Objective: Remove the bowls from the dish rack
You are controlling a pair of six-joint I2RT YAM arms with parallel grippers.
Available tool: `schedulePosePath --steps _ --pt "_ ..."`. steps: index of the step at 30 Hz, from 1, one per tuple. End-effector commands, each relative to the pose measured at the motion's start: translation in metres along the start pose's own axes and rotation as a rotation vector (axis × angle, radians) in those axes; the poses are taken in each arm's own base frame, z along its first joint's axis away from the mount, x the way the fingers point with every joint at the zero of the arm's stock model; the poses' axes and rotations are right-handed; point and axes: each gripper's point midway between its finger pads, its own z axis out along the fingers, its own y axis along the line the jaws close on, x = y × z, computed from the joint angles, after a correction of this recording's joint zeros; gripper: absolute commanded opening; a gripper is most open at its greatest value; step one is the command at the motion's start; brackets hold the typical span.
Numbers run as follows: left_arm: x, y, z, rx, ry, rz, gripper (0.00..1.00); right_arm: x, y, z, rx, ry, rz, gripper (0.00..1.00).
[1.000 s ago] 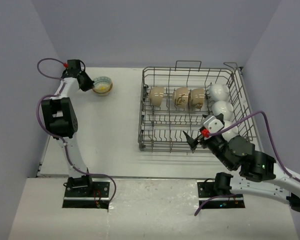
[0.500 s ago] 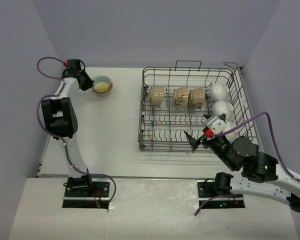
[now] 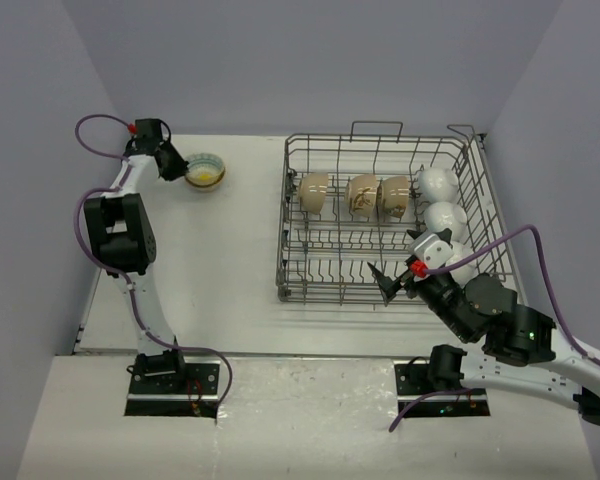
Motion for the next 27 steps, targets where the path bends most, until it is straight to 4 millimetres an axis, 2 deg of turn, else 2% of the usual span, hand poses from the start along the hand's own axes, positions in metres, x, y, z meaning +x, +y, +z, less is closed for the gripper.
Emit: schedulePosePath --steps 1,3,11,20,21,22,23,24,25,26,27 --pt "-0.031 -0.018 -0.006 0.068 -0.081 0.010 0.18 -0.006 0.002 0.002 -0.006 -0.025 0.025 0.99" --pt "-0.030 -0.018 -0.006 0.069 -0.077 0.008 0.22 -0.006 0.002 0.002 -0.004 -0.025 0.025 0.99" --pt "-0.032 -0.019 -0.010 0.065 -0.081 0.007 0.22 -0.008 -0.001 0.000 0.001 -0.033 0.031 0.99" --pt "-0.056 -0.026 -0.044 0.048 -0.148 0.001 0.21 -0.009 0.004 0.003 -0.004 -0.036 0.062 0.99" --pt "-0.062 -0.029 -0.053 0.051 -0.168 0.003 0.23 -0.009 -0.006 0.003 0.059 -0.032 0.090 0.99" --pt "-0.066 -0.030 -0.061 0.048 -0.182 0.001 0.28 -0.009 -0.011 0.004 0.094 -0.029 0.117 0.99" --pt "-0.069 -0.029 -0.068 0.035 -0.192 0.001 0.40 -0.008 -0.013 0.005 0.113 -0.027 0.158 0.99" --pt "-0.079 -0.036 -0.089 0.053 -0.228 0.000 0.66 -0.008 -0.022 0.005 0.151 -0.025 0.188 0.99" --pt "-0.082 -0.039 -0.100 0.061 -0.244 -0.003 0.72 -0.009 -0.021 0.007 0.139 -0.029 0.212 0.99" --pt "-0.084 -0.033 -0.108 0.032 -0.267 -0.012 0.80 -0.011 -0.021 0.009 0.139 -0.035 0.260 0.99" --pt "-0.093 -0.040 -0.133 0.052 -0.307 -0.019 0.83 -0.008 -0.033 0.011 0.179 -0.029 0.275 0.99"
